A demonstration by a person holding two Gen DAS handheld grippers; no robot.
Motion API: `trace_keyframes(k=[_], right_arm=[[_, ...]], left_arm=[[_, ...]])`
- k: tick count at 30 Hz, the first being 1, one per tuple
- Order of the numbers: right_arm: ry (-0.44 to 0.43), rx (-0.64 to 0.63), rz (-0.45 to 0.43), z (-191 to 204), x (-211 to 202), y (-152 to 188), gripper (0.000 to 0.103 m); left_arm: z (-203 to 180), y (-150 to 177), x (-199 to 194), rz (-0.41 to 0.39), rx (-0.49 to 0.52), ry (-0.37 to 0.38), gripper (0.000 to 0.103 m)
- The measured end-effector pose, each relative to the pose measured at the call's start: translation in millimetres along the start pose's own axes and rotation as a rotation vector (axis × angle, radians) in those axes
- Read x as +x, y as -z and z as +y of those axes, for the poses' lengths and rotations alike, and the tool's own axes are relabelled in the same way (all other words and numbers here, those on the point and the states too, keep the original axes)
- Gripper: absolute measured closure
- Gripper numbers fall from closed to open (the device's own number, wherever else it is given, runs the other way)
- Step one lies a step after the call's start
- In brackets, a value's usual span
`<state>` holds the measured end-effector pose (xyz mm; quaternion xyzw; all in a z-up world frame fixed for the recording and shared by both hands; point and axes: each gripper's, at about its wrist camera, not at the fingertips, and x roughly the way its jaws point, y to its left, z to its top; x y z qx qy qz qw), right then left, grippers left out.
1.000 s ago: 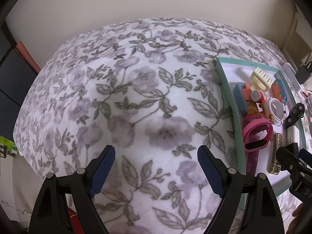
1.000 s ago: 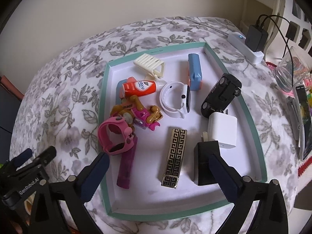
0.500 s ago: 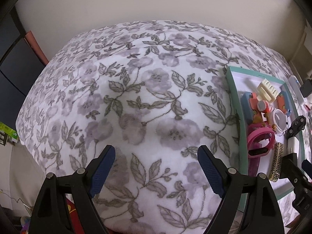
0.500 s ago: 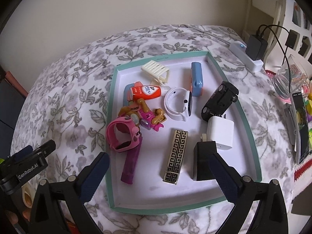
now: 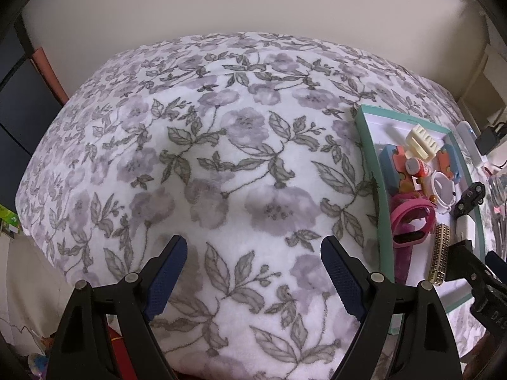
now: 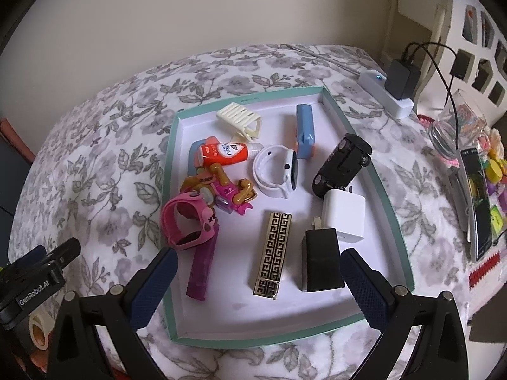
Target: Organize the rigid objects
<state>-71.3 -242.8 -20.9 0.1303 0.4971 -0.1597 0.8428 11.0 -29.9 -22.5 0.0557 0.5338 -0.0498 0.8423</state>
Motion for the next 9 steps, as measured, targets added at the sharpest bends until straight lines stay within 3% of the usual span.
trace_keyframes(k=[9], right_arm=[[0.023,-0.047,-0.007,18,0,-2,0.0]], left_arm=[[3,1,-4,-0.021,0.019,0.016,0.016]])
